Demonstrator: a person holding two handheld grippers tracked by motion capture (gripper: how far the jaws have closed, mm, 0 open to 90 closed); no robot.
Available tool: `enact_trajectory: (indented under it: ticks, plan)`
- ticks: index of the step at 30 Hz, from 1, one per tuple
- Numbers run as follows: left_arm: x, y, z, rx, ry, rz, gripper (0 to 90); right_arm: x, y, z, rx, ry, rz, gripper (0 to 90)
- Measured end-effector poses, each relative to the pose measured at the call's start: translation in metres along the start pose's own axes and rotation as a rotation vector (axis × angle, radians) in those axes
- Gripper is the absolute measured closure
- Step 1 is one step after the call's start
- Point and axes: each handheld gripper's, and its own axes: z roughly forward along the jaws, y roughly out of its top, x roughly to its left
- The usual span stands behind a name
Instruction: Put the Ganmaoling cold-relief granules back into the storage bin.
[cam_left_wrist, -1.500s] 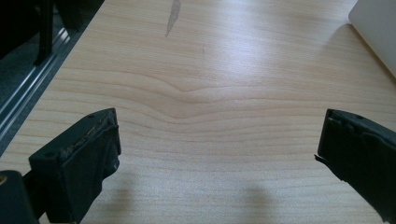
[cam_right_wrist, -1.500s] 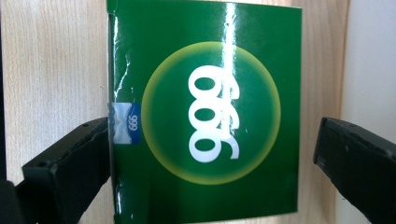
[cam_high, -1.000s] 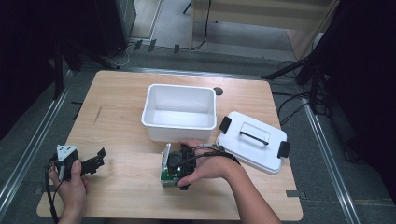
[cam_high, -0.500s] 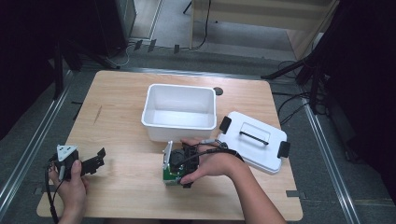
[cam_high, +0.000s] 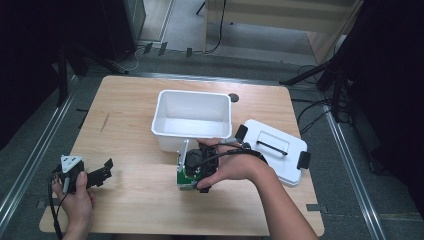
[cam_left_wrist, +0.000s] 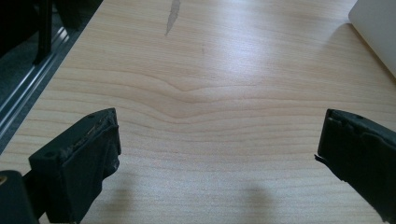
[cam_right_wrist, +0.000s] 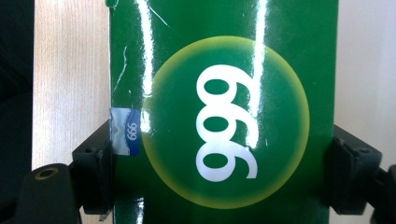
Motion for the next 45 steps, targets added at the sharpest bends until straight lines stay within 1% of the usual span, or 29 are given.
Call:
enact_trajectory:
  ticks: [6, 8, 9, 10, 15, 18, 19, 21, 25, 28, 29, 31, 34, 36, 38, 41, 42, 45]
  plan:
    - [0.000, 0.000, 0.000, 0.000, 0.001, 0.003, 0.0, -0.004, -0.003, -0.013, 0.002, -0.006, 0.007, 16.0]
    - [0.000, 0.000, 0.000, -0.001, 0.002, 0.002, 0.0, -0.006, -0.005, -0.019, 0.001, -0.003, 0.022, 16.0]
    - [0.000, 0.000, 0.000, -0.001, 0.002, 0.003, 0.0, -0.007, -0.006, -0.020, -0.004, 0.000, 0.017, 16.0]
    - [0.000, 0.000, 0.000, -0.002, 0.002, 0.006, 0.0, -0.007, -0.006, -0.022, -0.004, 0.003, 0.027, 16.0]
    - [0.000, 0.000, 0.000, -0.002, 0.003, 0.006, 0.0, -0.012, -0.009, -0.033, -0.018, -0.017, 0.024, 16.0]
    - [0.000, 0.000, 0.000, -0.002, 0.003, 0.006, 0.0, -0.016, -0.011, -0.042, -0.020, -0.024, 0.037, 16.0]
    - [0.000, 0.000, 0.000, -0.002, 0.003, 0.007, 0.0, -0.018, -0.012, -0.044, -0.025, -0.027, 0.030, 16.0]
    - [0.000, 0.000, 0.000, -0.002, 0.003, 0.007, 0.0, -0.021, -0.013, -0.050, -0.026, -0.034, 0.036, 16.0]
    - [0.000, 0.000, 0.000, -0.001, 0.004, 0.008, 0.0, -0.026, -0.013, -0.063, -0.030, -0.035, 0.043, 15.9]
    - [0.000, 0.000, 0.000, 0.000, 0.003, 0.009, 0.0, -0.032, -0.013, -0.072, -0.041, -0.049, 0.048, 15.9]
    - [0.000, 0.000, 0.000, 0.000, 0.002, 0.010, 0.0, -0.034, -0.014, -0.076, -0.038, -0.054, 0.058, 15.9]
    - [0.000, 0.000, 0.000, -0.001, 0.002, 0.010, 0.0, -0.039, -0.014, -0.081, -0.042, -0.061, 0.057, 15.9]
    - [0.000, 0.000, 0.000, 0.000, 0.002, 0.008, 0.0, -0.045, -0.015, -0.086, -0.029, -0.069, 0.053, 15.9]
    - [0.000, 0.000, 0.000, 0.000, 0.000, 0.007, 0.0, -0.049, -0.016, -0.091, -0.014, -0.074, 0.061, 15.9]
    - [0.000, 0.000, 0.000, -0.001, -0.002, 0.007, 0.0, -0.052, -0.017, -0.096, -0.011, -0.079, 0.076, 15.9]
    - [0.000, 0.000, 0.000, 0.000, -0.001, 0.008, 0.0, -0.060, -0.019, -0.102, -0.022, -0.088, 0.068, 15.9]
    - [0.000, 0.000, 0.000, 0.000, -0.002, 0.008, 0.0, -0.062, -0.020, -0.103, -0.024, -0.093, 0.078, 15.9]
    - [0.000, 0.000, 0.000, 0.001, -0.006, 0.006, 0.0, -0.069, -0.021, -0.107, -0.020, -0.110, 0.070, 15.9]
